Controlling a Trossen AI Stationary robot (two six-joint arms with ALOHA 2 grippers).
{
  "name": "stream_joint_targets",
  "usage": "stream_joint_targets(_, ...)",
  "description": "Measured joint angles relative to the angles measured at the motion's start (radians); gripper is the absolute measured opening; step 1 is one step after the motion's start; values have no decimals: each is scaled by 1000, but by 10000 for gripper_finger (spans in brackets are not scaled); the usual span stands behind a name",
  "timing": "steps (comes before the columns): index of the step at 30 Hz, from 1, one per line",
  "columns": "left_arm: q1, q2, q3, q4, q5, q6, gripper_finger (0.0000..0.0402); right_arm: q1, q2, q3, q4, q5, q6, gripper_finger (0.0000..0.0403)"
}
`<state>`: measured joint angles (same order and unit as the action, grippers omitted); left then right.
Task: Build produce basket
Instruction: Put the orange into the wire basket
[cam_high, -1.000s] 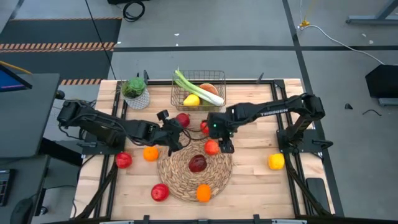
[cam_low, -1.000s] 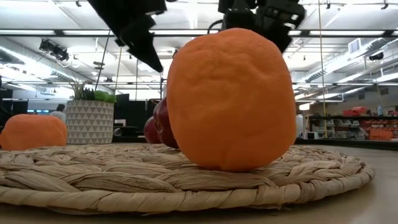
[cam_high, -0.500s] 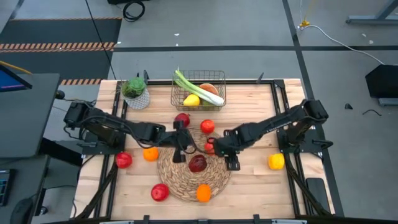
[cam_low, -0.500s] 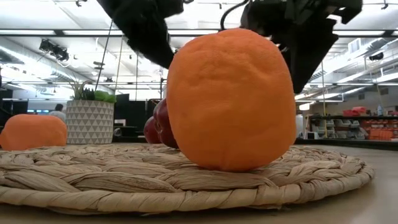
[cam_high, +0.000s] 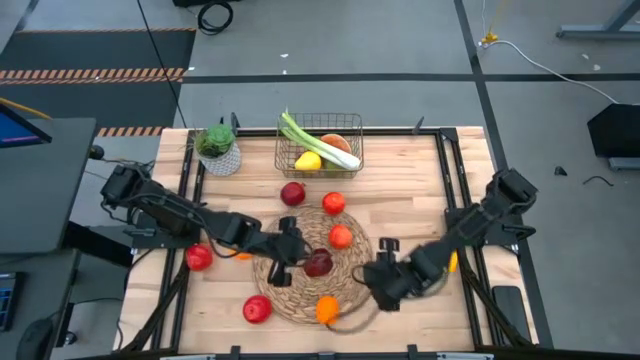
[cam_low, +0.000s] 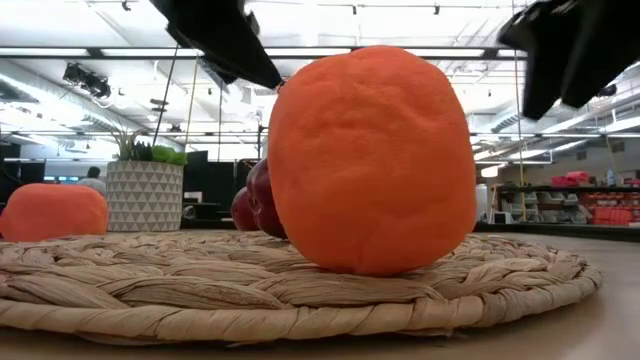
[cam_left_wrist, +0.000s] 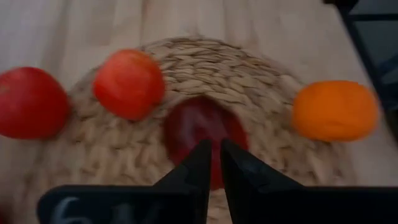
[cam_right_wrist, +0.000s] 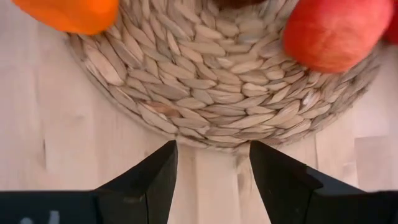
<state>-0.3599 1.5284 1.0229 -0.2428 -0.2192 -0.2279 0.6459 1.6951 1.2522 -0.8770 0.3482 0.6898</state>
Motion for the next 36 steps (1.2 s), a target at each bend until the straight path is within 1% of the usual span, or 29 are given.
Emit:
stream_joint_targets(3, -41, 0, 0, 1, 0, -29, 43, 88, 0, 0, 1, 113, 94, 208)
stream_joint_targets(5, -65, 0, 0, 2, -8, -57, 41, 137, 0, 0, 1, 162, 161, 208)
stream_joint_targets(9, -100, -1, 0, 10, -82, -190, 36, 223, 0, 0, 1, 204, 278, 208)
stream_joint_targets(12, -125, -1, 0, 19, -122, -287, 33, 277, 4, 0, 1, 241, 329, 208)
stream_joint_targets(15, -160, 7, 0, 103, -157, -316, 33, 312, 5, -4, 32, 290, 306, 208)
stream_joint_targets(19, -217, 37, 3, 270, -170, -237, 36, 327, 5, -6, 93, 310, 212, 208)
stream_joint_targets(23, -269, 59, 2, 308, -183, -219, 33, 325, 5, -6, 145, 309, 151, 208)
stream_joint_targets(27, -304, 62, 2, 267, -253, -285, 32, 322, 5, -6, 150, 303, 127, 208)
stream_joint_targets(31, -313, 57, 2, 165, -336, -429, 30, 317, 5, -6, 150, 292, 121, 208)
stream_joint_targets(34, -299, 46, 2, -27, -347, -620, 27, 304, 5, -6, 146, 290, 114, 208)
stream_joint_targets(36, -289, 47, 1, -216, -347, -777, 25, 296, 5, -6, 144, 290, 97, 208)
